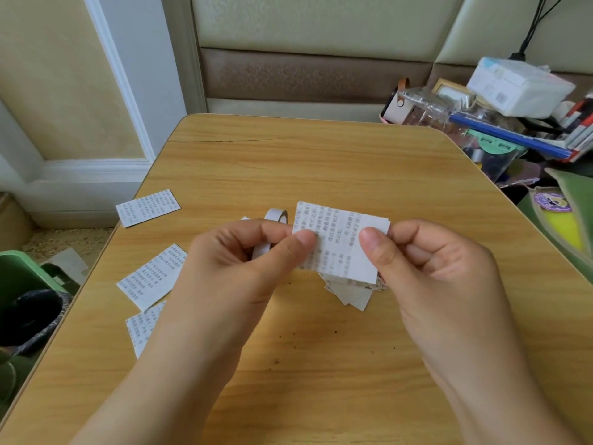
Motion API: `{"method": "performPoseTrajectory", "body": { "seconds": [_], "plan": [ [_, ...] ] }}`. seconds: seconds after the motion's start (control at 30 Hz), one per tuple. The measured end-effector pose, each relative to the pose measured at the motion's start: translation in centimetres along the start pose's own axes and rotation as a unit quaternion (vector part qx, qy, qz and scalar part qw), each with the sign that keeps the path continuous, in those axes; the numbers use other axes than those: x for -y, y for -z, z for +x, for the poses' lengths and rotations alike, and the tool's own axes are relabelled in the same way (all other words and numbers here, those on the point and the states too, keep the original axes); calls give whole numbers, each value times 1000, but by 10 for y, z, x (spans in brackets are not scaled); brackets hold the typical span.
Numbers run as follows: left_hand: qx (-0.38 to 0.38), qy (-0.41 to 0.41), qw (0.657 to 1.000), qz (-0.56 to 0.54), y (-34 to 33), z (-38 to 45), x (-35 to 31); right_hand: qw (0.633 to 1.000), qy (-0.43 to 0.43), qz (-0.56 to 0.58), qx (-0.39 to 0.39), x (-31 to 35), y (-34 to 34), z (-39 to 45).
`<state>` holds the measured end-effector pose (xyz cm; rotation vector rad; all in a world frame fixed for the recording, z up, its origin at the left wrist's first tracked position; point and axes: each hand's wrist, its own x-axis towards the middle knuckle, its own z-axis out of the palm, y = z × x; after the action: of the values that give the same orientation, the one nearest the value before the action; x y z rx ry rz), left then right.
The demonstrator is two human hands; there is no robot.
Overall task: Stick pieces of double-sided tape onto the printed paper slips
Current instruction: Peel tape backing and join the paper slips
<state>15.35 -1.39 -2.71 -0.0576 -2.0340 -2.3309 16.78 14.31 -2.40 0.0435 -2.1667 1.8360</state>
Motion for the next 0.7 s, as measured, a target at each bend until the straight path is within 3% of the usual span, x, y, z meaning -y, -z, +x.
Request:
{"method": "performPoseTrajectory", "body": {
  "seconds": [0.7],
  "plan": [
    [-1,-42,993,106,-3,-3,2,1000,-5,-8,-17,1,0,1]
  ]
}}
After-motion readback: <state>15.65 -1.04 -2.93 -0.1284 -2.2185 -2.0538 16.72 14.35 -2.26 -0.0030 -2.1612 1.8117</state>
